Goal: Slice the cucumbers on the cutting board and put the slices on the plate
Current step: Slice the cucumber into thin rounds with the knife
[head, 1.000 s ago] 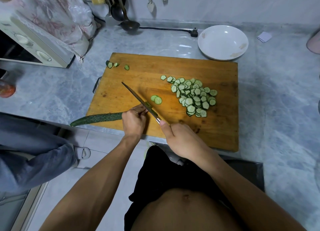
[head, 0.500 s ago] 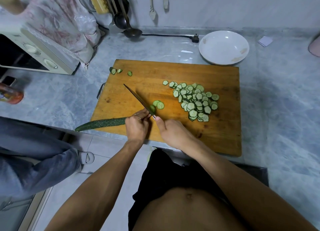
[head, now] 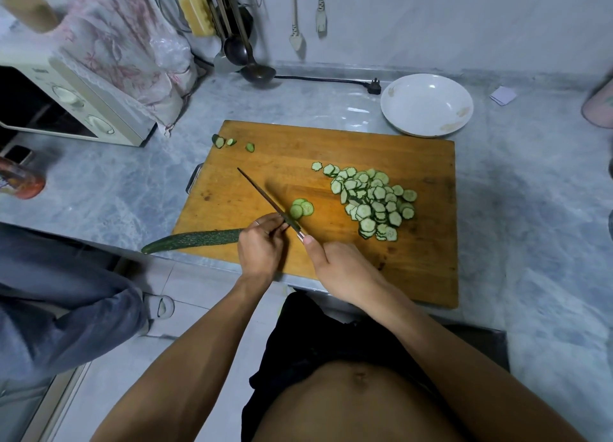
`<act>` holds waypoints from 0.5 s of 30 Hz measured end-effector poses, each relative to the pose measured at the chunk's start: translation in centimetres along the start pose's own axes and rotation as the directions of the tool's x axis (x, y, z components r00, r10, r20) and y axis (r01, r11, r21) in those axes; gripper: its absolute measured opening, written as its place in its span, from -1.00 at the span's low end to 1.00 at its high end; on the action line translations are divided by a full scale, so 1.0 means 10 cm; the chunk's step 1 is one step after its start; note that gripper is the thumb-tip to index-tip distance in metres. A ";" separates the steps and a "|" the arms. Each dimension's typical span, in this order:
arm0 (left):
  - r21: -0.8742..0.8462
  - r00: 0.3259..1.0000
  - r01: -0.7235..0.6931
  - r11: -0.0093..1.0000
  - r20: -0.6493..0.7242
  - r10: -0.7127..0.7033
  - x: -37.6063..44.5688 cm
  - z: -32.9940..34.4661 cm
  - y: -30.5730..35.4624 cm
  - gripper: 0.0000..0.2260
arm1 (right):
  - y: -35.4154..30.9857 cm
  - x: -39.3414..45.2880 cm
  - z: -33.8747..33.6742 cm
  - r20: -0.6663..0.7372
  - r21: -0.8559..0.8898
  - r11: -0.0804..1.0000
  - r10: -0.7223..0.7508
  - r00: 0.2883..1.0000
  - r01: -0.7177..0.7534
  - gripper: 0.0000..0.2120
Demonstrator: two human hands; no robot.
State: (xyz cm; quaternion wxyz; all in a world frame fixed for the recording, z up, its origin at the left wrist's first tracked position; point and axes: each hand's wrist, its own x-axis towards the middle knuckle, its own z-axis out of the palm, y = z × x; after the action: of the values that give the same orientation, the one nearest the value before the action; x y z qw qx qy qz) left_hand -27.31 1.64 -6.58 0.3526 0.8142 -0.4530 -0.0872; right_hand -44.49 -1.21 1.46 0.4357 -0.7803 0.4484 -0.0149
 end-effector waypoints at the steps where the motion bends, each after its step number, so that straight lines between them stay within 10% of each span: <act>1: 0.009 1.000 -0.005 1.000 0.000 0.005 0.00 0.00 0.00 -0.82 | -0.01 -0.02 0.01 -0.002 0.000 1.000 -0.002 1.000 0.002 -0.35; 15: -0.014 0.999 -0.015 1.000 -0.040 0.014 -0.02 0.01 0.04 -0.84 | -0.07 -0.09 0.09 -0.038 -0.007 0.999 -0.031 0.999 0.031 -0.37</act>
State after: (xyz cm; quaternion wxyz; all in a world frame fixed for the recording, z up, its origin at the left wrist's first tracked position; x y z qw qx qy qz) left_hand -27.67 1.61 -6.40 0.3681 0.8099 -0.4510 -0.0717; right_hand -44.14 0.20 1.75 0.4243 -0.7881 0.4446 -0.0352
